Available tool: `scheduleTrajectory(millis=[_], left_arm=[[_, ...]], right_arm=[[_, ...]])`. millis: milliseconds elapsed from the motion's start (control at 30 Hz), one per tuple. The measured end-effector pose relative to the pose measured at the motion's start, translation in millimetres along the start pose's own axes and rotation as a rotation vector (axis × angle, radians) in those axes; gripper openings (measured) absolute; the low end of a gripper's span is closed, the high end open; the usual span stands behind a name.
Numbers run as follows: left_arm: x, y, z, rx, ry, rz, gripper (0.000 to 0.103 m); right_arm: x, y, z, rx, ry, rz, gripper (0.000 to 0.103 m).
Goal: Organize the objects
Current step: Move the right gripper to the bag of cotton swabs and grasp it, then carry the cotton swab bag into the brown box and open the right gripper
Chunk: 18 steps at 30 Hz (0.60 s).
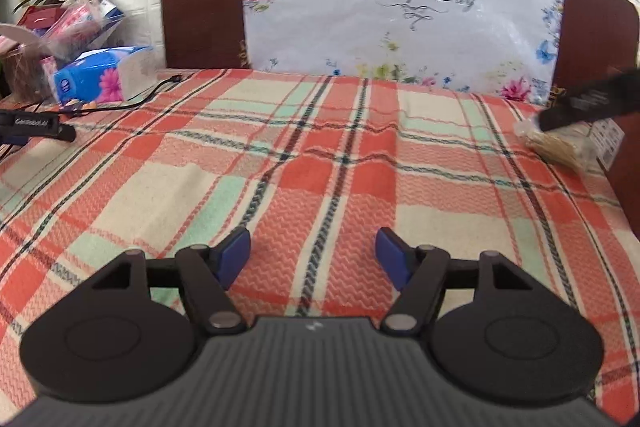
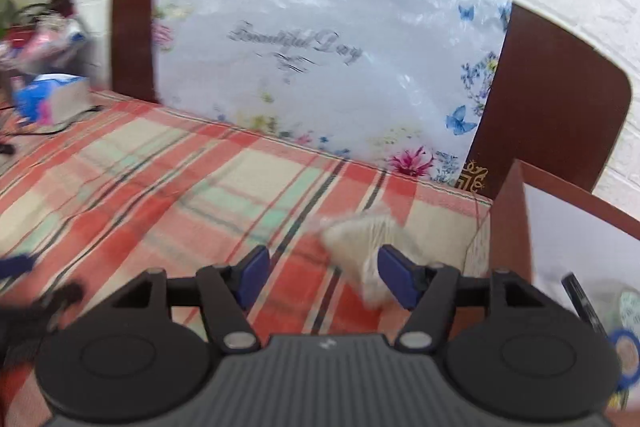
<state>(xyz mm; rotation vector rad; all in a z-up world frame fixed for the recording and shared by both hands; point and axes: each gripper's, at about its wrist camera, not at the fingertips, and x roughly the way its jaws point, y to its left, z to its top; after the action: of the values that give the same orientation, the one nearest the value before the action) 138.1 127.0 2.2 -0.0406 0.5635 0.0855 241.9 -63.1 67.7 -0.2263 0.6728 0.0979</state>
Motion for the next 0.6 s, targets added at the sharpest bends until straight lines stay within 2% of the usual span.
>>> scheduleTrajectory(millis=[33, 133, 167, 200, 267, 333, 400, 467, 600], left_arm=[[0, 3, 0, -0.012, -0.002, -0.014, 0.07], [1, 11, 0, -0.061, -0.01, -0.047, 0.07], [0, 11, -1, -0.073, -0.014, -0.056, 0.07], [-1, 12, -1, -0.087, -0.018, -0.065, 0.07], [0, 14, -1, -0.109, -0.02, -0.079, 0.07], [1, 15, 0, -0.12, -0.021, -0.086, 0.071], [2, 16, 1, -0.124, -0.021, -0.091, 0.072], [2, 17, 1, -0.129, -0.02, -0.097, 0.072], [4, 18, 2, -0.123, -0.012, -0.108, 0.075]], right_arm=[[18, -4, 7, 0.013, 0.044, -0.022, 0.072], [62, -18, 17, 0.081, 0.186, -0.043, 0.081], [74, -23, 19, 0.121, 0.234, -0.03, 0.086], [82, -28, 15, 0.164, 0.274, 0.0, 0.085], [82, -33, 6, 0.219, 0.268, 0.037, 0.078], [71, -29, -2, 0.192, 0.243, 0.085, 0.054], [52, -22, -14, 0.165, 0.237, 0.155, 0.045], [26, -7, -35, 0.102, 0.226, 0.223, 0.045], [-44, 11, -93, -0.02, 0.179, 0.3, 0.044]])
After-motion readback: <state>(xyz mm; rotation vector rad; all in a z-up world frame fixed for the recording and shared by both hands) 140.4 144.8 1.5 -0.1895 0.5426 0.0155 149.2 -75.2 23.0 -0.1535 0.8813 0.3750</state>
